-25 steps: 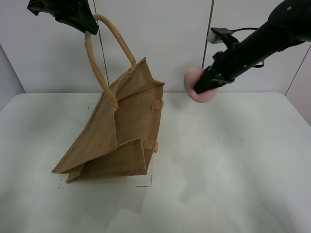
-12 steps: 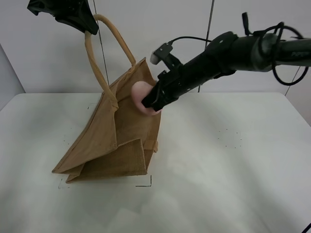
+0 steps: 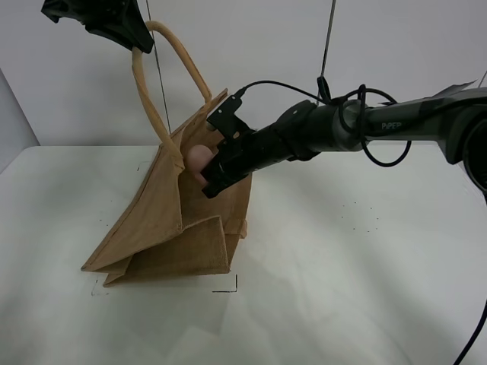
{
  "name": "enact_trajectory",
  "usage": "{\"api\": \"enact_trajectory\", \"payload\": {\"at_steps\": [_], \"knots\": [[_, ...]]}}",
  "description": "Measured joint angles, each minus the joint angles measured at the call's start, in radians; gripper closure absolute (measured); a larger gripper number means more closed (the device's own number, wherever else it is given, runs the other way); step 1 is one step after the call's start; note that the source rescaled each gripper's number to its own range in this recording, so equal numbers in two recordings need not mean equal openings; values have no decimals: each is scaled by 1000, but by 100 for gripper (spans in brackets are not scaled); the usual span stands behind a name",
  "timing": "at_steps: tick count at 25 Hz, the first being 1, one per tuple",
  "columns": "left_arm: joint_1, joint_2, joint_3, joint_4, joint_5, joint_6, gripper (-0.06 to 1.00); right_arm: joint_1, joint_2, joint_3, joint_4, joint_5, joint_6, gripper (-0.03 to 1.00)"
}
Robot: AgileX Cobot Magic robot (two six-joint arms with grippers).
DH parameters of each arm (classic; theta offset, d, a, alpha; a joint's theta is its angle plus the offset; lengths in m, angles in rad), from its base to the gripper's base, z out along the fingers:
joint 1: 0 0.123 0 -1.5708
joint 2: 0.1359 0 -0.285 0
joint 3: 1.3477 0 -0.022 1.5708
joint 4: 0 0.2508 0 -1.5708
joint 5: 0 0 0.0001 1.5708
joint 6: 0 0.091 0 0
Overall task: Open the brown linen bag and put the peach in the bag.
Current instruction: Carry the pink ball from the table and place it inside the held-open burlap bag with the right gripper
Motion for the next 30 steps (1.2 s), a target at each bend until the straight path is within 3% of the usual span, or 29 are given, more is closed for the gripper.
{"api": "enact_trajectory", "payload": {"at_steps": [4, 8, 13, 21, 23, 26, 27, 30], "knots": [[0, -1, 0, 0, 0, 0, 94, 18, 41, -25, 72, 17, -84, 97], [0, -2, 0, 0, 0, 0, 94, 19, 95, -75, 108, 33, -98, 97], [0, -3, 0, 0, 0, 0, 94, 19, 147, -159, 134, 73, -98, 97], [0, -6, 0, 0, 0, 0, 94, 19, 167, -166, 119, 68, -98, 94], [0, -6, 0, 0, 0, 0, 94, 19, 167, -166, 112, 70, -98, 74], [0, -6, 0, 0, 0, 0, 94, 19, 167, -166, 107, 75, -99, 21], [0, -6, 0, 0, 0, 0, 94, 19, 167, -166, 107, 75, -100, 11], [0, -6, 0, 0, 0, 0, 94, 19, 166, -169, 93, 75, -96, 0]]}}
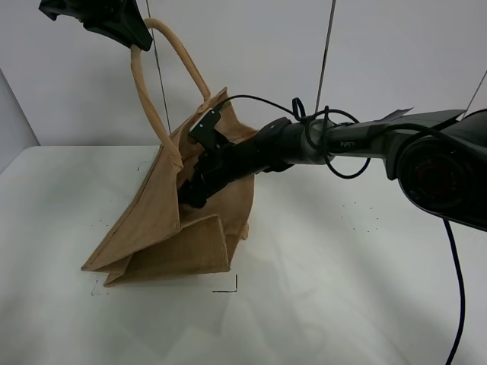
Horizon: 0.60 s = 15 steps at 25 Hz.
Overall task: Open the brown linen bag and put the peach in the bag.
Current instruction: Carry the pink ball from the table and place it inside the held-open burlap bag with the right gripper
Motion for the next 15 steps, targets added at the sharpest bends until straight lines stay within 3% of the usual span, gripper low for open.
{"api": "enact_trajectory", "payload": {"at_steps": [6, 15], "knots": [[0, 0, 0, 0, 0, 0, 94, 0, -40, -1, -100, 56, 179, -3], [0, 0, 0, 0, 0, 0, 94, 0, -157, -2, -444, 299, 537, -3]]}}
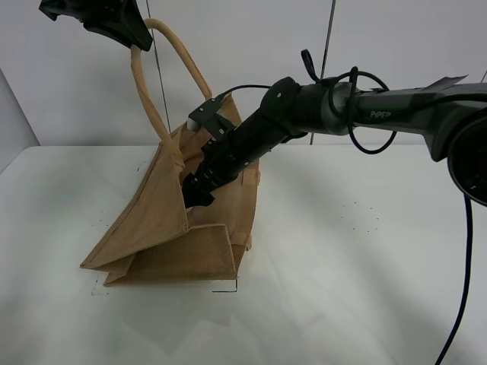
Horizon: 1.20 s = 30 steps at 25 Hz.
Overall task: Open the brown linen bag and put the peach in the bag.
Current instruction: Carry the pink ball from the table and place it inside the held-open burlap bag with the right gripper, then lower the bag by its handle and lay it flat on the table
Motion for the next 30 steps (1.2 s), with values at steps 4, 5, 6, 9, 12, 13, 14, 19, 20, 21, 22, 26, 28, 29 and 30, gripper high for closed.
{"api": "enact_trajectory", "payload": {"at_steps": [4, 5, 6, 9, 12, 13, 14, 19, 20, 21, 22, 26, 28, 29, 30], "knots": [[0, 0, 0, 0, 0, 0, 94, -17, -39, 0, -49, 54, 49, -3], [0, 0, 0, 0, 0, 0, 94, -25, -47, 0, -50, 66, 53, -3], [0, 0, 0, 0, 0, 0, 94, -36, -54, 0, -54, 80, 60, -3], [0, 0, 0, 0, 0, 0, 94, -73, -81, 0, -93, 128, 116, -3], [0, 0, 0, 0, 0, 0, 94, -103, -98, 0, -168, 196, 265, -3], [0, 0, 0, 0, 0, 0, 94, -108, -98, 0, -211, 210, 333, -3], [0, 0, 0, 0, 0, 0, 94, -111, -98, -2, -264, 226, 407, -3], [0, 0, 0, 0, 0, 0, 94, -126, -98, -2, -544, 291, 743, -3], [0, 0, 0, 0, 0, 0, 94, -133, -98, -2, -577, 305, 795, -3], [0, 0, 0, 0, 0, 0, 94, -147, -98, -2, -604, 318, 834, -3], [0, 0, 0, 0, 0, 0, 94, -166, -98, -2, -618, 329, 858, -3], [0, 0, 0, 0, 0, 0, 94, -268, -98, -2, -634, 345, 922, -3], [0, 0, 0, 0, 0, 0, 94, -329, -98, -2, -645, 347, 942, -3], [0, 0, 0, 0, 0, 0, 94, -363, -98, -2, -656, 347, 952, -3], [0, 0, 0, 0, 0, 0, 94, -391, -98, -2, -666, 350, 955, -3]]}}
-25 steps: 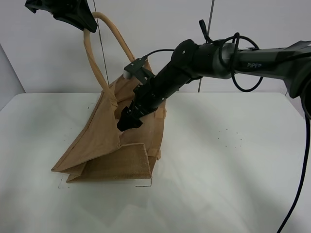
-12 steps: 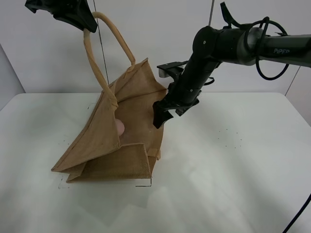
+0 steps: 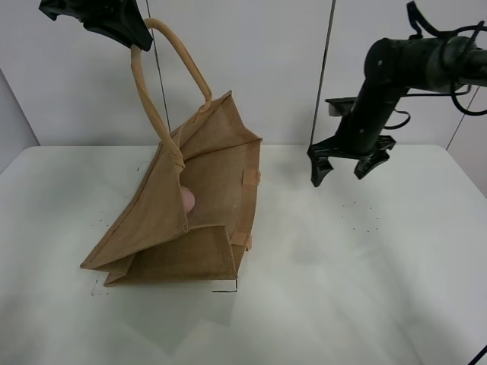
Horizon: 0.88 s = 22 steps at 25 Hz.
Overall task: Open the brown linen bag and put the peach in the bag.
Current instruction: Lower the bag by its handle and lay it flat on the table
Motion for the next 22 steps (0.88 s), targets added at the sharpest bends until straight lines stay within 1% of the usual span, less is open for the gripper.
{"api": "enact_trajectory", "payload": {"at_steps": [6, 10, 12, 16, 18, 22], "knots": [[0, 0, 0, 0, 0, 0, 94, -178, 0, 0, -52, 34, 13, -3], [0, 0, 0, 0, 0, 0, 94, -254, 0, -1, -60, 97, 14, -3], [0, 0, 0, 0, 0, 0, 94, -271, 0, -1, -68, 123, 4, -3], [0, 0, 0, 0, 0, 0, 94, -275, -27, 57, -96, 128, -5, -3], [0, 0, 0, 0, 0, 1, 94, -275, -61, 120, -102, 128, -9, -3], [0, 0, 0, 0, 0, 5, 94, -275, -162, 304, -103, 129, -15, -3]]}}
